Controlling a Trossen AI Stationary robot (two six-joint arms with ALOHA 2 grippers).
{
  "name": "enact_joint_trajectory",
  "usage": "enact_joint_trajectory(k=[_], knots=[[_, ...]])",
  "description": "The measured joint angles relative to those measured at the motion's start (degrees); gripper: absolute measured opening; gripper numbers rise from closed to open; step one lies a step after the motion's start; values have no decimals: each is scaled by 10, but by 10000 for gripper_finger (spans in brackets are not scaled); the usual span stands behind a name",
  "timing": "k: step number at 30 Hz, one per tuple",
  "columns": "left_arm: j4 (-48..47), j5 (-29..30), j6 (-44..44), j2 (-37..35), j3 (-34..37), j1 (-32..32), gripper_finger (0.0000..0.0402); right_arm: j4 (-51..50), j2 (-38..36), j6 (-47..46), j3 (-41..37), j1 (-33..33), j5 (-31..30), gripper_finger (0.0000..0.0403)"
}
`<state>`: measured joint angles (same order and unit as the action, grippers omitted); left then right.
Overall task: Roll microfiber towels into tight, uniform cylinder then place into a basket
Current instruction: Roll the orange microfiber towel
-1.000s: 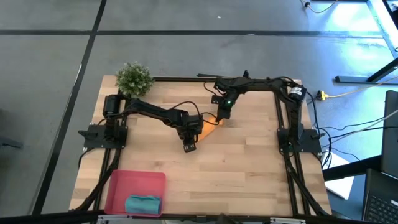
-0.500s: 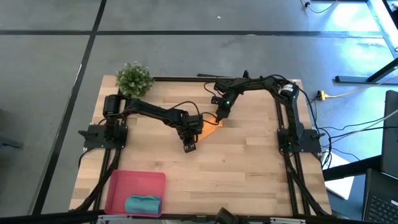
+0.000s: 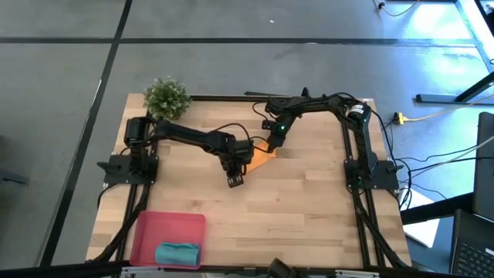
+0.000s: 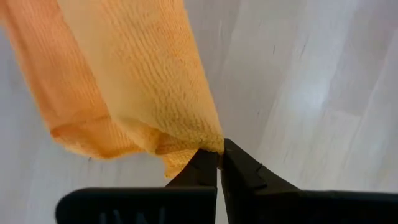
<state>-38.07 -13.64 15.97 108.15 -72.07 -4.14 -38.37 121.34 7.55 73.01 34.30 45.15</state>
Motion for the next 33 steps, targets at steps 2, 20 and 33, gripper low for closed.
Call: enact_joint_trajectory(k=[2,20,33], knots=[[-3,-1,0,0,-7,-1,0,0,0,0,0,0,-1,12],[-40,104,50,-2,-16,-45,0,0,1,3,-1,0,-10,12],[10,105,65,4,43,-52,0,5,1,-1,-2,0,0,31]])
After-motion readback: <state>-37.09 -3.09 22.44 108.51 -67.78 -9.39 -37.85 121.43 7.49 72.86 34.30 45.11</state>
